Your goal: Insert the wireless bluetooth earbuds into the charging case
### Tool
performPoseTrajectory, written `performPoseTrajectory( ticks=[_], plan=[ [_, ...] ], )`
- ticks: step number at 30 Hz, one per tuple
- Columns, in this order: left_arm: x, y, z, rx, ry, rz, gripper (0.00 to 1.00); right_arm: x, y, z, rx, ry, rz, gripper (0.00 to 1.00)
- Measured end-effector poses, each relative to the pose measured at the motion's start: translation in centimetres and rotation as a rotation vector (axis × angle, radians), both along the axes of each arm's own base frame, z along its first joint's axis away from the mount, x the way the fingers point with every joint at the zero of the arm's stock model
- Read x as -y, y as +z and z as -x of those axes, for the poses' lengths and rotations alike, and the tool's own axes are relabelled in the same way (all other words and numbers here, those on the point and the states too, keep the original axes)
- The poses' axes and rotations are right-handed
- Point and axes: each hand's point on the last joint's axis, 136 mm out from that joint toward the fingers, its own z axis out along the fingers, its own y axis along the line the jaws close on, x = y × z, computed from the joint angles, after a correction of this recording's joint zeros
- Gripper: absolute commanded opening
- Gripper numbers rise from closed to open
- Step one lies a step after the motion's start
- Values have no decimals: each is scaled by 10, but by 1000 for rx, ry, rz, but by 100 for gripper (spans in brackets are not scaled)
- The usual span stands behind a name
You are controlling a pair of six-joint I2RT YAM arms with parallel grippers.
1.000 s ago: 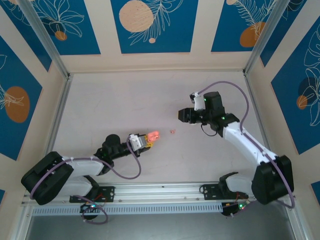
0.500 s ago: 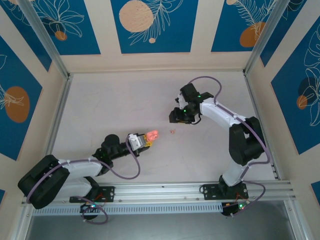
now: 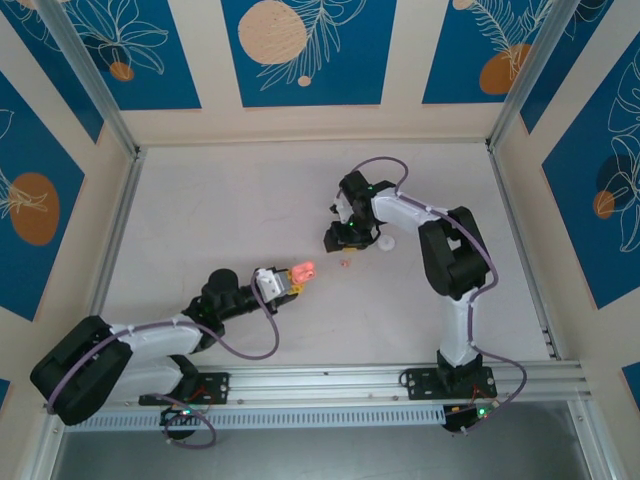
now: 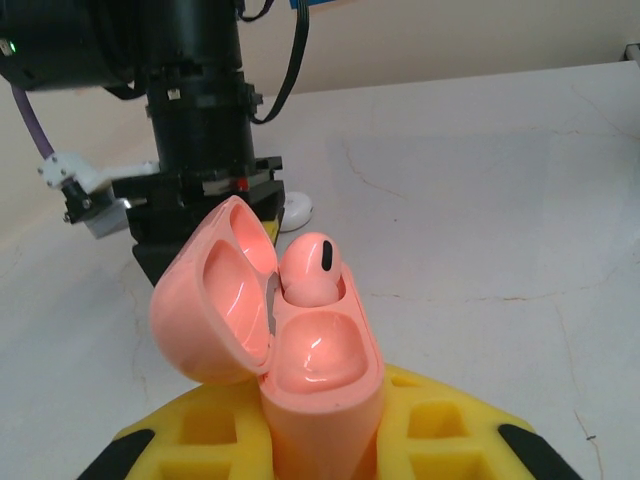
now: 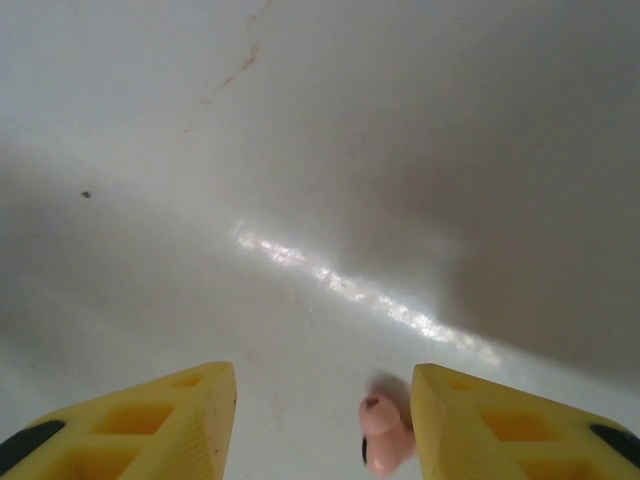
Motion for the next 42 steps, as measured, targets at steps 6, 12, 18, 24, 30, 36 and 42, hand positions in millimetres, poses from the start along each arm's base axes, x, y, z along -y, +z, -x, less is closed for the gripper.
performPoseTrajectory(
  ticks=[6,12,18,24,30,36,42],
  plan=[
    [-2,2,0,4,9,-6,11,4,-11,4,-32,13,19,53],
    [-3,-1,0,-3,14,-15,11,10,-14,13,-72,9,39,54],
    [-3,-1,0,-3,14,-15,11,14,-16,20,-97,9,51,54],
    [-3,-1,0,-3,14,-15,11,17,-15,40,-166,-3,43,54],
    [-3,0,0,-1,14,-14,11,15,-13,60,-240,1,55,54],
    [-5,0,2,-5,14,-17,11,27,4,63,-204,12,159,53],
    [-6,2,2,-4,17,-17,11,27,21,45,-54,130,195,52]
  ],
)
